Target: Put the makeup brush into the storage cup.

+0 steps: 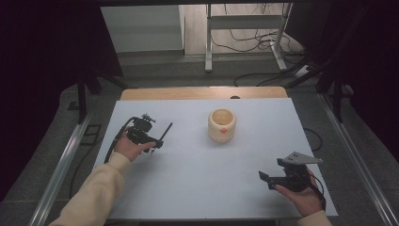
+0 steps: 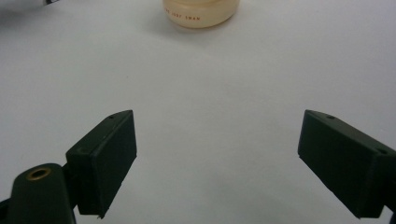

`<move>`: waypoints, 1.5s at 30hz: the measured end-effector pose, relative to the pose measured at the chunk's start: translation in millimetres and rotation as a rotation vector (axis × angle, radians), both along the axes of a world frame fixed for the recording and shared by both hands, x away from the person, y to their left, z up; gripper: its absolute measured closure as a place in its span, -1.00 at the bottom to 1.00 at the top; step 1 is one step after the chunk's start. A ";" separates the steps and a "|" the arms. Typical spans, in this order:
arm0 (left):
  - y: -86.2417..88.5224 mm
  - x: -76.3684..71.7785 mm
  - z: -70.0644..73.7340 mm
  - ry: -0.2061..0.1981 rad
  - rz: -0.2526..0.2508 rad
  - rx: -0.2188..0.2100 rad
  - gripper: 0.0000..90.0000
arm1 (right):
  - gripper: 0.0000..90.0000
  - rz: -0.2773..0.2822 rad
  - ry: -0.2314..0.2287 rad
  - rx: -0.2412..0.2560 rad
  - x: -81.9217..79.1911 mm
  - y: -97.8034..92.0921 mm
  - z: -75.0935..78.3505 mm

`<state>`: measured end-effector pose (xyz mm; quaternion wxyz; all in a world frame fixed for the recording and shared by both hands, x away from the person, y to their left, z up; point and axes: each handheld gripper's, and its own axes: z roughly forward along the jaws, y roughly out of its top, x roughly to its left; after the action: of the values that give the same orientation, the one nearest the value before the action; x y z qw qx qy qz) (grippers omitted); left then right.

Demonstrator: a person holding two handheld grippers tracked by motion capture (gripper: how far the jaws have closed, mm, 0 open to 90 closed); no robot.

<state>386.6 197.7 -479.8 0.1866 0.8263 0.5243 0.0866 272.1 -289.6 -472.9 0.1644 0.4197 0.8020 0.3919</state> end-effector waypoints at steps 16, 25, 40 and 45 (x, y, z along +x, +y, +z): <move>-6.1 19.9 -18.2 0.034 0.024 -0.009 -0.67 | -0.74 -0.007 0.007 0.002 2.0 -2.2 -1.8; -5.8 25.5 -19.6 0.033 0.027 0.005 -0.67 | -0.74 -0.010 0.020 -0.011 5.1 -1.6 -5.3; -10.2 39.0 -30.1 0.091 0.003 0.023 -0.41 | -0.74 -0.012 0.015 -0.014 4.6 -2.8 -5.3; -11.9 39.9 -32.5 0.107 -0.007 0.029 -0.30 | -0.74 -0.015 0.021 -0.013 5.5 -3.4 -5.7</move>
<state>426.5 185.8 -512.3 0.1467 0.8343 0.5292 0.0490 277.6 -293.0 -478.6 0.1616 0.4286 0.8030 0.3812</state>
